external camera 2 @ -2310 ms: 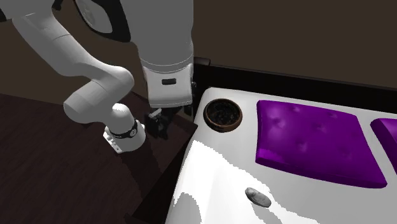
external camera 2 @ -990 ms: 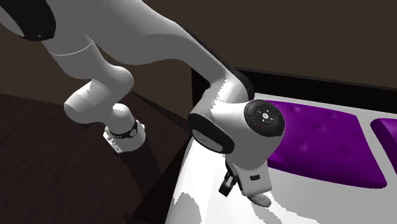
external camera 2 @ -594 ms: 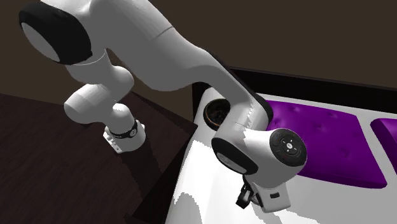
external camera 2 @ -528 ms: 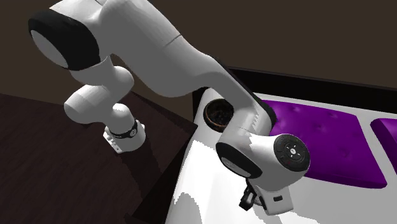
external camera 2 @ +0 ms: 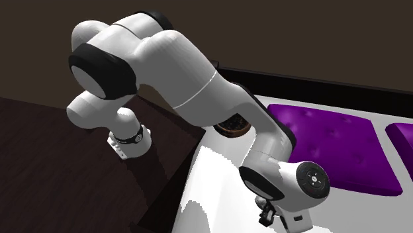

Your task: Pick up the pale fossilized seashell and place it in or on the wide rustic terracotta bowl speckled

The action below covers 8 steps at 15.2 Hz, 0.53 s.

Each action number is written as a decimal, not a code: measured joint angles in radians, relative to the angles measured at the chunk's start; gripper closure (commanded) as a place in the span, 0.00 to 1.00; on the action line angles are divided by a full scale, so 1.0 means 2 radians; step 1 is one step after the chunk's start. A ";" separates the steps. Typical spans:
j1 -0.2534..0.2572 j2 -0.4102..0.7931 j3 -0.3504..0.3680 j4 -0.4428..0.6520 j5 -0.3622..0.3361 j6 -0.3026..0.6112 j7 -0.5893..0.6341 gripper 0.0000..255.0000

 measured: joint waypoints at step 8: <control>0.002 0.026 0.001 0.000 0.001 0.027 0.001 0.00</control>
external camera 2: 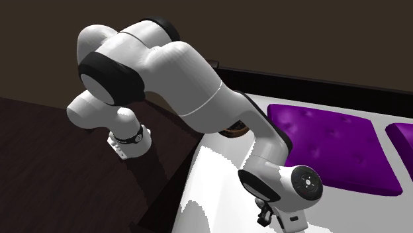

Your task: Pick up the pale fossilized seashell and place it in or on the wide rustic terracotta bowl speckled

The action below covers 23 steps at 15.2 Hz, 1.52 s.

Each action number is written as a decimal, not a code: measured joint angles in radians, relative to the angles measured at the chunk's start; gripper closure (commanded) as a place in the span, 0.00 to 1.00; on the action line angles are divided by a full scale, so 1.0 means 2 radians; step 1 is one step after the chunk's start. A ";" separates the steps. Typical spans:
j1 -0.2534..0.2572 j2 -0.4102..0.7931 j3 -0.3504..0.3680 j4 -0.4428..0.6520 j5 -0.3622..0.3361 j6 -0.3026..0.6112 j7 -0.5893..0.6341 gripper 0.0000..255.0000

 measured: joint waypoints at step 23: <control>0.000 -0.037 0.000 0.001 -0.001 -0.038 0.004 1.00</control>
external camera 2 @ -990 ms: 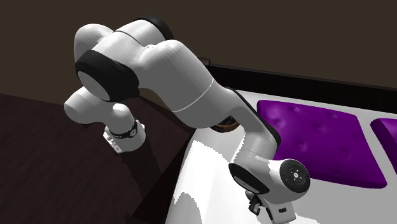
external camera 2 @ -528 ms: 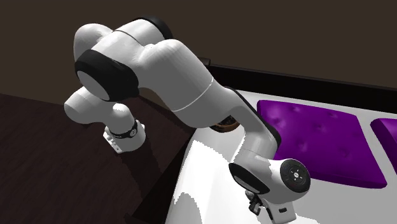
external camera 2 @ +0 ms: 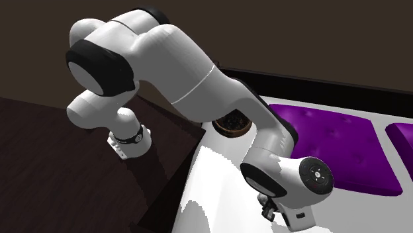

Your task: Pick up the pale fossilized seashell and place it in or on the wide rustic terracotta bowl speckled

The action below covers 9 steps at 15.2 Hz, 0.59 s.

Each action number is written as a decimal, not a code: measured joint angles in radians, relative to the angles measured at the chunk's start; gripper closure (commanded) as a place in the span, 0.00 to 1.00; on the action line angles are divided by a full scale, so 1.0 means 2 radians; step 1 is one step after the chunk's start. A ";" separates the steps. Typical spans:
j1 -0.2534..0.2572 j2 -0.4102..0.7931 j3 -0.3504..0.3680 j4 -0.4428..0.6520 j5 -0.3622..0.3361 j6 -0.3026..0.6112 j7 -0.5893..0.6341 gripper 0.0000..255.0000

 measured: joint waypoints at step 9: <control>-0.001 -0.034 -0.001 0.014 -0.002 -0.048 0.003 1.00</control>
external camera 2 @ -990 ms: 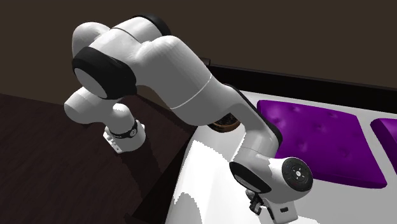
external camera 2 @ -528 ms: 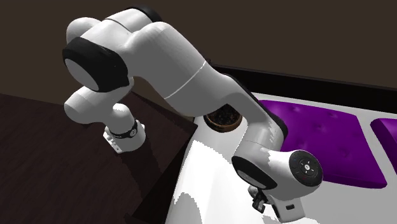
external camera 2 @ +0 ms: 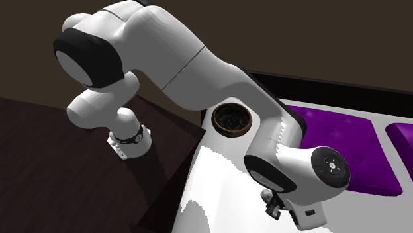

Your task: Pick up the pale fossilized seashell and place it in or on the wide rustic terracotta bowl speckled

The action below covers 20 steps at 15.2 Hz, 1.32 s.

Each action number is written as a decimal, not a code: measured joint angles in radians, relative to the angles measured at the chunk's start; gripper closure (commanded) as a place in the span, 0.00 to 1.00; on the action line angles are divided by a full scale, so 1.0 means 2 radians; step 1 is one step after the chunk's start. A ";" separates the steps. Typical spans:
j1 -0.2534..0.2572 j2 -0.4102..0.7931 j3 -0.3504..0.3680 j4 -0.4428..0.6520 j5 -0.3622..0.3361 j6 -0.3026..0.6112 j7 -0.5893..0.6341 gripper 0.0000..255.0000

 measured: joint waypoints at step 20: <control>0.018 -0.103 0.011 -0.039 -0.001 -0.062 0.034 1.00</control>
